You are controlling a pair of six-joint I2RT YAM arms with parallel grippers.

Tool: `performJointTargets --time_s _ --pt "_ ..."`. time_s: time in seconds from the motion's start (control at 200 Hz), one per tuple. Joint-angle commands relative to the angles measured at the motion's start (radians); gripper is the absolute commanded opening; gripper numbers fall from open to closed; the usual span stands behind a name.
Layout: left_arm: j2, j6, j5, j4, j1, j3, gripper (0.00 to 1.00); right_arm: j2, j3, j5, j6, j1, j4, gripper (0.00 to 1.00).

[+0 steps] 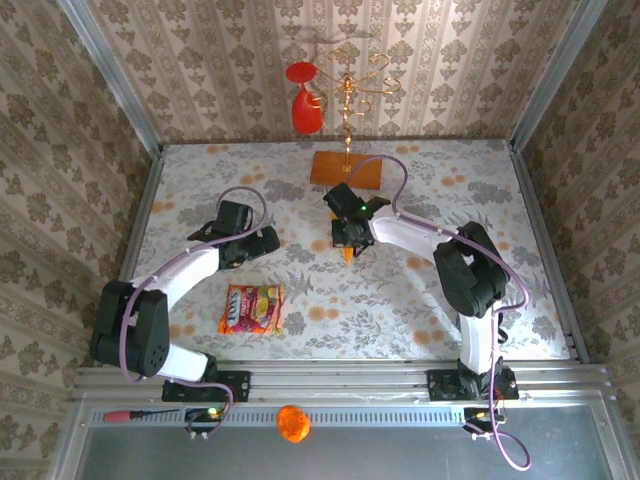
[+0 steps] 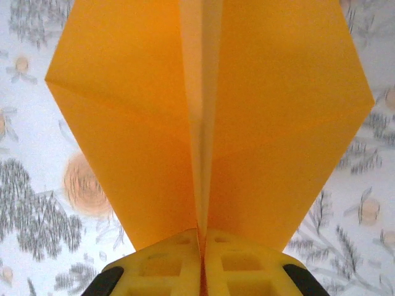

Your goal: Fold a paper plane with a square sheet of paper (pick it up from the middle)

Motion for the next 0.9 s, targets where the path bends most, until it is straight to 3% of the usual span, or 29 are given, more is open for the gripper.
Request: performJointTargets --time_s 0.0,0.33,0.895 --pt "-0.026 0.019 -0.005 -0.035 0.011 -0.015 1.00 0.069 0.066 0.033 -0.058 -0.036 -0.037 0.09" --pt "-0.023 0.007 0.017 -0.032 0.013 -0.020 1.00 0.188 0.170 -0.021 -0.091 -0.076 -0.066 0.10" --pt "-0.021 -0.017 0.044 0.003 0.011 -0.041 1.00 0.229 0.163 -0.037 -0.093 -0.090 -0.066 0.25"
